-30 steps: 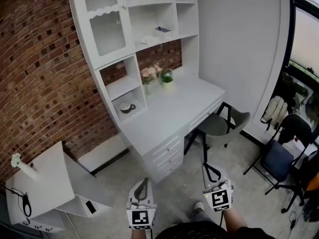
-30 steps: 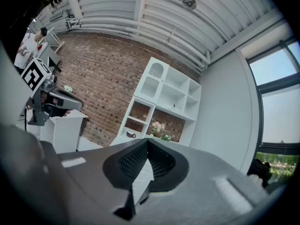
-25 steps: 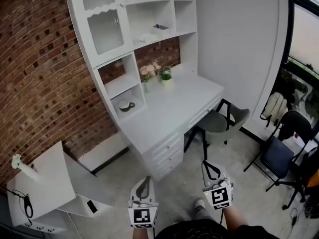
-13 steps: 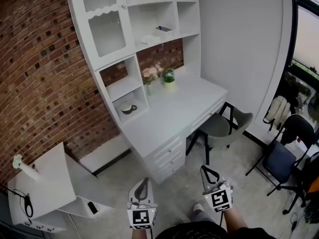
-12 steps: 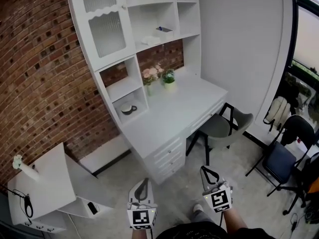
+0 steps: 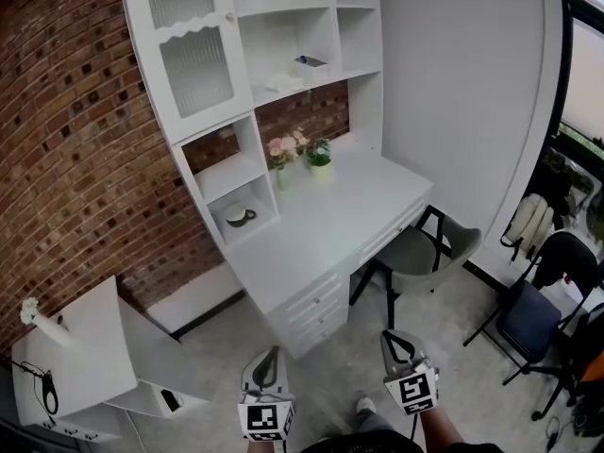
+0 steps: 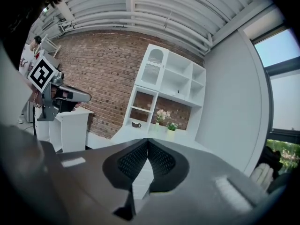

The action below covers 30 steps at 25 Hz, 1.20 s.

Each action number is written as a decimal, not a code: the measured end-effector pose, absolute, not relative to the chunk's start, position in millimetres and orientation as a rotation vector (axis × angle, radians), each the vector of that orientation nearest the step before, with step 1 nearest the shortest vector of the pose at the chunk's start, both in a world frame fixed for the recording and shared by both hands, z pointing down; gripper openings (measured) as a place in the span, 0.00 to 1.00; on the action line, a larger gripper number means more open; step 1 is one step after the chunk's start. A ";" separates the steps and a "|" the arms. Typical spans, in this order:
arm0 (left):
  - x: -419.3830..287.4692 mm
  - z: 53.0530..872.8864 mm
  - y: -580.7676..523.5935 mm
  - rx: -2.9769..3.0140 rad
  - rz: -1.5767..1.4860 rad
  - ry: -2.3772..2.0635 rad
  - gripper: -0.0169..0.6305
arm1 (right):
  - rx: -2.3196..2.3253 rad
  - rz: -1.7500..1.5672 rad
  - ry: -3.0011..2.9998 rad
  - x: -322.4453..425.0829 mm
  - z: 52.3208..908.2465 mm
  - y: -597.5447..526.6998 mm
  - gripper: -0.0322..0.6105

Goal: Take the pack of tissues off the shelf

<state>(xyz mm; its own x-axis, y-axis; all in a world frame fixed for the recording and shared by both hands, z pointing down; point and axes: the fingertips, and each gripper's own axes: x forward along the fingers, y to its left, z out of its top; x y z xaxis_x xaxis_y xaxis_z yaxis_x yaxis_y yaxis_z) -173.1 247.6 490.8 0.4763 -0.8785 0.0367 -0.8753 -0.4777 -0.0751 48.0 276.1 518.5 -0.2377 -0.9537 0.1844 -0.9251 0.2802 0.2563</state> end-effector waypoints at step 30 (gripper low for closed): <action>-57.3 485.0 138.3 -2.552 -0.119 1.742 0.04 | 1.558 0.034 -2.365 152.1 549.7 157.1 0.06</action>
<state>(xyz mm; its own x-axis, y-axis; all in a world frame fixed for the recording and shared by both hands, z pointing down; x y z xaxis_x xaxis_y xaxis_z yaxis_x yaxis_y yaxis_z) -57.3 138.3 485.0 0.3625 -0.9313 0.0354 -0.9275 -0.3642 -0.0844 152.1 157.1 549.7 -0.3613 -0.8933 0.2674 -0.9007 0.4086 0.1479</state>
